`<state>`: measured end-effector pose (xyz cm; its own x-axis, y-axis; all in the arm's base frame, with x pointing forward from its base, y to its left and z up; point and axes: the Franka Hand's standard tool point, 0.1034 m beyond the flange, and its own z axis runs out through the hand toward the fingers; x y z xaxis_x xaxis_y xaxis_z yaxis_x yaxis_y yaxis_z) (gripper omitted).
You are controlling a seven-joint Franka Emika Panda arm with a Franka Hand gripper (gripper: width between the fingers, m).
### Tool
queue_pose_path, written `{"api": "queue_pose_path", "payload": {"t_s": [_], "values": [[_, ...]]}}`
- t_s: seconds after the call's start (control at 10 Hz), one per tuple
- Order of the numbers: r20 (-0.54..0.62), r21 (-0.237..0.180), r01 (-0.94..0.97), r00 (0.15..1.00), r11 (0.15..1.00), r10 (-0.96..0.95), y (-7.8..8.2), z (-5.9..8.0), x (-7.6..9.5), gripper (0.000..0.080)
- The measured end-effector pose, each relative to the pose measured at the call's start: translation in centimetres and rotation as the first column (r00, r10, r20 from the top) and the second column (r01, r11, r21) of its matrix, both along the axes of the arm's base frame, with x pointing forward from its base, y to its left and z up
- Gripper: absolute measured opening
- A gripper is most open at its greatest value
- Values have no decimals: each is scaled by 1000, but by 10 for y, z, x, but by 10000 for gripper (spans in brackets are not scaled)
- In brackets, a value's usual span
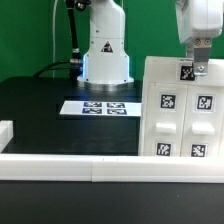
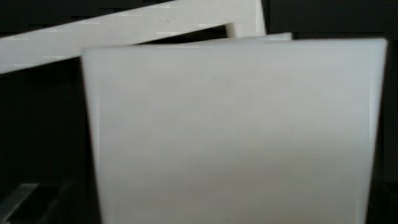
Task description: Assemble cabinet
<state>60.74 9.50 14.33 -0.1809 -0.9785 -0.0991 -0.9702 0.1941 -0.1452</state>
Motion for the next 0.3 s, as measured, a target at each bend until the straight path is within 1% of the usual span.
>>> {"api": "queue_pose_path", "payload": {"t_s": [0.3], "values": [[1,-3,-19,1000,1000,19,1,0,0,797]]}}
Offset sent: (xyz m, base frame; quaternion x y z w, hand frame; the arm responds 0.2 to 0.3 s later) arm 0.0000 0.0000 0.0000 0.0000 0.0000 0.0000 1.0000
